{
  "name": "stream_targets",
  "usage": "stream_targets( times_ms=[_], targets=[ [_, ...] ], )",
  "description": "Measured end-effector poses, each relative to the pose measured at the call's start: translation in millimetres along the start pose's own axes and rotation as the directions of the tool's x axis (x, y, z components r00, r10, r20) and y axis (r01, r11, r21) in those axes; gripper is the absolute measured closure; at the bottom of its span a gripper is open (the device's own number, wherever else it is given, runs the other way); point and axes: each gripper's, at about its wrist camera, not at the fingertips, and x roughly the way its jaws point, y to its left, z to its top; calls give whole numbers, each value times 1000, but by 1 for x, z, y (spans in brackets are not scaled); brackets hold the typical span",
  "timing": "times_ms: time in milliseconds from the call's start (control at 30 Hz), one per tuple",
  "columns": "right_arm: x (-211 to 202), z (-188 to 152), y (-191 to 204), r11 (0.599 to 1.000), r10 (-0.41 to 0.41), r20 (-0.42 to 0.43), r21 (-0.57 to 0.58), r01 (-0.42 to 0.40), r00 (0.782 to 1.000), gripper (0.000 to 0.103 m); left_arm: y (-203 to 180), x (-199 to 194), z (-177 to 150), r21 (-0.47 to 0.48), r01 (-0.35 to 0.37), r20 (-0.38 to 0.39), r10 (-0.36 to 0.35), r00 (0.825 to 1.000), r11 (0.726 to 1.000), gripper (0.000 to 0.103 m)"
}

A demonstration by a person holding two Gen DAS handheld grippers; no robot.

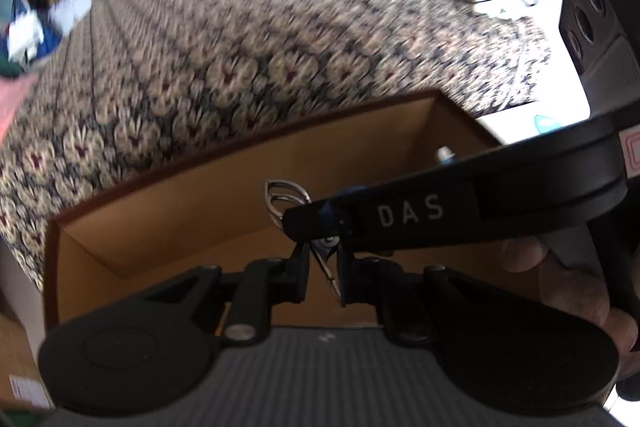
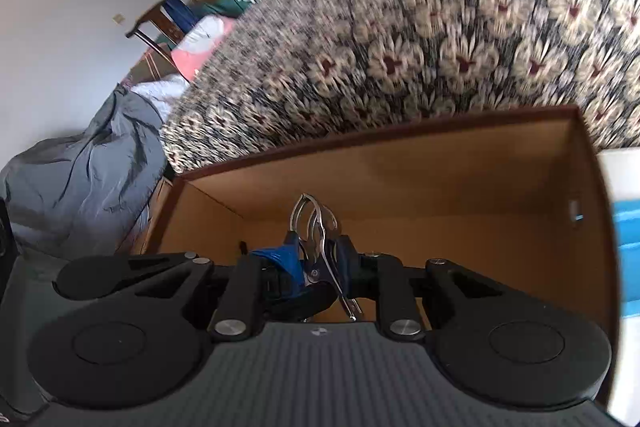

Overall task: Organize rigid objects
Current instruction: 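Lift the metal clamp and carry it over the brown box, then lower the clamp into the box and open the right gripper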

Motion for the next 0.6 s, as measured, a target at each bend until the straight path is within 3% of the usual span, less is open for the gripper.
stream_targets(
  times_ms=[167,267,600],
  targets=[
    [19,4,-7,999,-16,-19,40,17,1000,103,12,18,7,-39,-79,-71,76,995,996,92],
    [25,4,-12,997,-36,-23,64,37,999,103,21,23,6,-75,-89,-104,81,991,993,92],
    [6,2,-15,996,-38,15,77,36,999,103,23,13,3,-60,-177,-71,173,982,982,92]
  ],
)
